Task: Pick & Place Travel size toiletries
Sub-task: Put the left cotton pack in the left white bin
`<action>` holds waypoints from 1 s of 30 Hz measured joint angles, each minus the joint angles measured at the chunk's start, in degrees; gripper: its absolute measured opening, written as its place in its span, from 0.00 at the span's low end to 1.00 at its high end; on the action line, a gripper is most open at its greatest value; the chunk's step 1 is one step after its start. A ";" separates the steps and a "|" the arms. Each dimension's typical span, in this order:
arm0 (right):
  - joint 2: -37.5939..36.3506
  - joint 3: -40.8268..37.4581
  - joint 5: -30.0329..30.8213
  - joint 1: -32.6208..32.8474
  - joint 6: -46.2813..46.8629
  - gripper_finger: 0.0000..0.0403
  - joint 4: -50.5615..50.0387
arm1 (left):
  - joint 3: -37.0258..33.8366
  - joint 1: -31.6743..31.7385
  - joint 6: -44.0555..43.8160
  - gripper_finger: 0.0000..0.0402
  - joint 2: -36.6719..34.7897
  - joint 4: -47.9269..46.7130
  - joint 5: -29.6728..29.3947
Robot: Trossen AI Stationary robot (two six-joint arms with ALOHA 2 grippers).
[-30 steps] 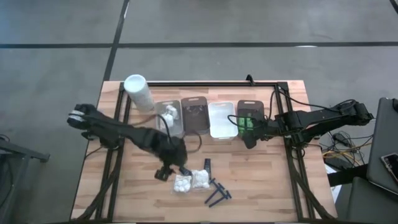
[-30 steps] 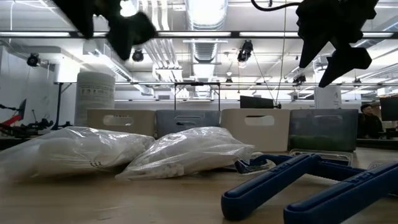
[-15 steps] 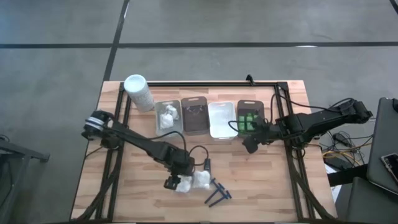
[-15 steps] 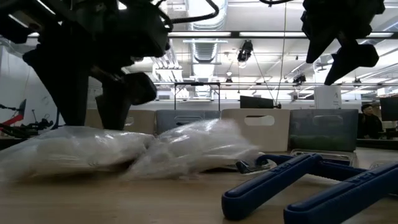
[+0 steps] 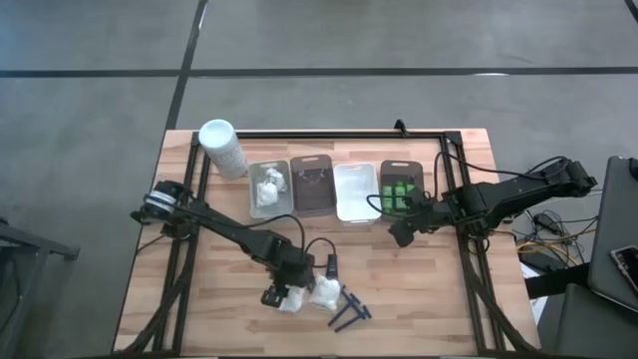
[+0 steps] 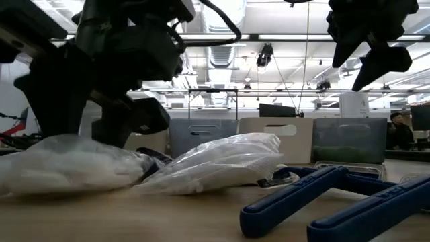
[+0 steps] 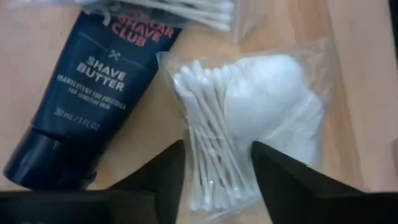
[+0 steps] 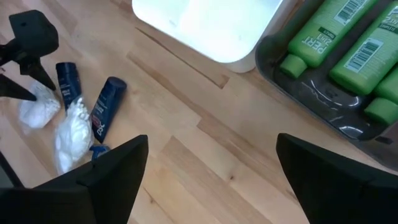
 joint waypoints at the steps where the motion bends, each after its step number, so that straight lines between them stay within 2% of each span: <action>1: 0.01 0.00 0.05 0.00 0.00 0.86 0.00 | -0.18 0.01 0.40 0.42 0.00 -0.07 0.10; 9: 0.01 0.00 0.12 0.00 -0.50 0.83 0.00 | 2.41 0.07 1.08 0.09 -1.05 -5.12 -0.71; 13: 0.01 0.00 0.13 0.00 -0.92 0.85 0.19 | 5.75 0.07 0.84 0.03 -5.07 -11.92 -5.11; 16: 0.01 0.31 1.10 0.00 -1.46 0.87 0.35 | 7.73 0.08 -0.67 0.05 -9.69 -18.70 -15.95; 19: -0.01 1.04 4.68 -0.02 -1.03 0.88 1.05 | 8.15 1.05 -7.40 0.05 -14.99 -23.12 -29.53; 21: -0.01 1.43 7.93 0.00 -0.09 0.87 1.24 | 7.87 2.33 -15.47 0.05 -18.99 -23.07 -38.78; 26: -0.01 1.92 17.48 -0.04 4.95 0.83 1.58 | 4.98 6.30 -40.92 0.05 -28.31 -23.54 -68.34; 28: -0.01 1.92 19.93 -0.04 6.35 0.82 2.00 | 2.91 9.14 -46.83 0.06 -31.47 -23.42 -73.78; 30: -0.01 1.92 21.02 -0.04 6.72 0.80 3.07 | 0.36 12.91 -49.66 0.06 -33.73 -22.37 -73.81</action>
